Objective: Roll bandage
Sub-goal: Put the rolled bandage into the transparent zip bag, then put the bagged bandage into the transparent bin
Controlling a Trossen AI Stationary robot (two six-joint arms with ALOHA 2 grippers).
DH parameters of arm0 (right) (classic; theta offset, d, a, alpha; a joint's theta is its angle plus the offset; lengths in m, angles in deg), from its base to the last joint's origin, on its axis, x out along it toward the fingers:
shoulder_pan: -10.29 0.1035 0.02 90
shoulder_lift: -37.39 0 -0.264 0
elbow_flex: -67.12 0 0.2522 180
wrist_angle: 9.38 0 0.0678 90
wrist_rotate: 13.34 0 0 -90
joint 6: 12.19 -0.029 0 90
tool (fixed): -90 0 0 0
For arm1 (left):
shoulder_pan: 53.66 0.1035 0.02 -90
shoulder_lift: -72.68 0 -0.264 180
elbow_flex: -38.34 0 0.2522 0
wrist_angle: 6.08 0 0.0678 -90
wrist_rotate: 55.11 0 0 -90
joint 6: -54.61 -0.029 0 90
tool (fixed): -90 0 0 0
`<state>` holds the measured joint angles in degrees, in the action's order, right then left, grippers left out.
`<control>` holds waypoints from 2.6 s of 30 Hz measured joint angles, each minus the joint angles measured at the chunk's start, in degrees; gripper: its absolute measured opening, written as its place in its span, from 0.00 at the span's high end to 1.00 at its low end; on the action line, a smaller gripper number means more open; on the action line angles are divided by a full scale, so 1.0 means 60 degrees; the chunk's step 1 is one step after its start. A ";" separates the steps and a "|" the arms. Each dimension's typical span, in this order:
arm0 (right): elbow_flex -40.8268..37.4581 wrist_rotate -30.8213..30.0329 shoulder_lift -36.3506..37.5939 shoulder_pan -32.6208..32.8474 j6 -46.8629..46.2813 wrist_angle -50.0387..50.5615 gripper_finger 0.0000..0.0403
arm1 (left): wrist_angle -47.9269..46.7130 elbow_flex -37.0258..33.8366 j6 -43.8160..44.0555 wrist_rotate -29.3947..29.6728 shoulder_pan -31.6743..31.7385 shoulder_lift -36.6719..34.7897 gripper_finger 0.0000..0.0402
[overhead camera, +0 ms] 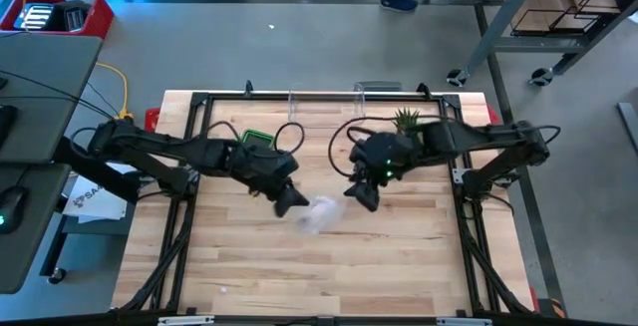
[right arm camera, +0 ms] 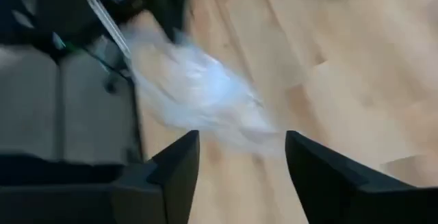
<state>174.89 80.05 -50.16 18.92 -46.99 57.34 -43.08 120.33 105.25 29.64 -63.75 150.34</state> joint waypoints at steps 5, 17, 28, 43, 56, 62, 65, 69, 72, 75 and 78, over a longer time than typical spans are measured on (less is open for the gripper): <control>0.0449 -0.0028 0.0000 -0.0160 0.2213 0.0669 0.48 | -0.0003 0.0016 -0.2929 -0.1828 0.0216 -0.0527 1.00; 0.0438 0.0104 -0.0351 -0.0158 0.5602 -0.2270 0.48 | 0.0009 0.1551 -0.3240 -0.2781 0.1082 -0.1155 1.00; 0.1435 0.0727 -0.0313 -0.0197 0.6299 -0.2136 0.48 | -0.1623 0.2375 -0.3218 -0.2588 0.1313 -0.1135 1.00; 0.2766 0.0736 -0.0469 0.0027 0.6156 -0.1291 0.49 | -0.1594 0.2379 -0.3018 -0.2104 0.1295 -0.1135 1.00; 0.2755 0.0711 -0.0925 0.0033 0.6984 -0.1812 0.49 | -0.1538 0.2379 -0.2461 -0.2143 0.1149 -0.1237 1.00; 0.2751 0.0552 -0.1228 0.0004 0.7302 -0.1939 0.50 | -0.0948 0.2379 -0.2454 -0.2121 0.1156 -0.1233 1.00; 0.2751 0.0522 -0.1315 -0.0004 0.7331 -0.2299 0.53 | -0.0918 0.2385 -0.2457 -0.2129 0.1154 -0.1237 1.00; 0.2751 0.0546 -0.1304 -0.0002 0.7382 -0.2477 0.61 | -0.0987 0.2386 -0.2373 -0.2139 0.1156 -0.1237 1.00; 0.2751 0.0580 -0.1306 0.0005 0.7403 -0.2422 0.68 | -0.0964 0.2386 -0.2304 -0.2139 0.1153 -0.1240 1.00; 0.2751 0.0606 -0.1304 0.0015 0.7669 -0.2466 0.75 | -0.0938 0.2386 -0.2231 -0.2165 0.1156 -0.1259 1.00; 0.2751 0.0606 -0.1293 0.0081 0.7750 -0.2529 0.86 | -0.1011 0.2386 -0.2223 -0.2508 0.1156 -0.1262 1.00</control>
<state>191.40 83.68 -57.92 19.41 -0.49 42.17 -49.15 134.65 91.91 14.59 -56.82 142.77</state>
